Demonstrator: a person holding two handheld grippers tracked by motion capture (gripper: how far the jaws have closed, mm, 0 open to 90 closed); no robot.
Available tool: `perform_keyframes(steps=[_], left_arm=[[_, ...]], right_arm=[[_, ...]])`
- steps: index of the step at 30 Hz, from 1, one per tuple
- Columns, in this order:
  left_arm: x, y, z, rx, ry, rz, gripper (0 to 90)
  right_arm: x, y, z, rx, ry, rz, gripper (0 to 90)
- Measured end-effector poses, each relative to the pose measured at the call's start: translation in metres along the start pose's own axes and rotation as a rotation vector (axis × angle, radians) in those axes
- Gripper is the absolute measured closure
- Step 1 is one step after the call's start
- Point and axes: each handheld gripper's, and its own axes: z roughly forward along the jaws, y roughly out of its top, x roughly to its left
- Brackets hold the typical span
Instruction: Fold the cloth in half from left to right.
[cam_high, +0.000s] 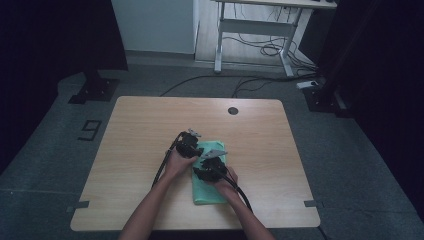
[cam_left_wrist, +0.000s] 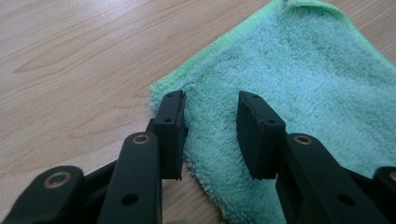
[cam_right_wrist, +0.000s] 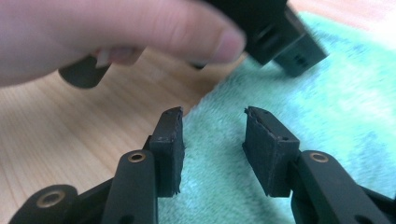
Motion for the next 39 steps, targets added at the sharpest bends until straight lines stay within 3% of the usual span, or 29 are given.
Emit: perform_keyframes(steps=[4,11,13,21,27,30,32,34,39], left_arm=[[0.001,0.000,0.000,-0.003,-0.004,0.000,62.1],[0.000,0.000,0.001,-0.008,-0.003,-0.003,61.7],[0.001,0.000,0.001,-0.010,-0.008,-0.007,61.9],[0.002,0.005,0.003,0.008,-0.017,0.010,61.8],[0.002,0.003,0.003,-0.004,-0.019,0.006,61.2],[0.001,0.002,0.003,-0.009,-0.015,0.007,60.7],[0.000,0.002,0.003,-0.011,-0.011,0.011,60.3],[-0.001,0.002,0.002,-0.012,-0.010,0.013,58.8],[-0.005,0.001,-0.011,-0.046,-0.010,0.032,57.3]], right_arm=[[0.014,-0.014,-0.006,0.011,-0.016,-0.052,54.9],[0.034,-0.033,-0.024,0.004,0.003,-0.097,52.7],[0.039,-0.038,-0.028,0.007,0.021,-0.100,52.7],[0.055,-0.049,-0.035,-0.011,0.017,-0.110,52.9],[0.056,-0.054,-0.039,-0.021,0.025,-0.104,52.8],[0.049,-0.051,-0.046,-0.017,0.080,-0.072,51.7],[0.037,-0.047,-0.053,-0.050,0.051,-0.048,52.7],[0.017,-0.040,-0.058,-0.069,0.015,-0.015,54.7],[-0.029,-0.025,-0.056,-0.083,-0.081,0.041,57.9]])
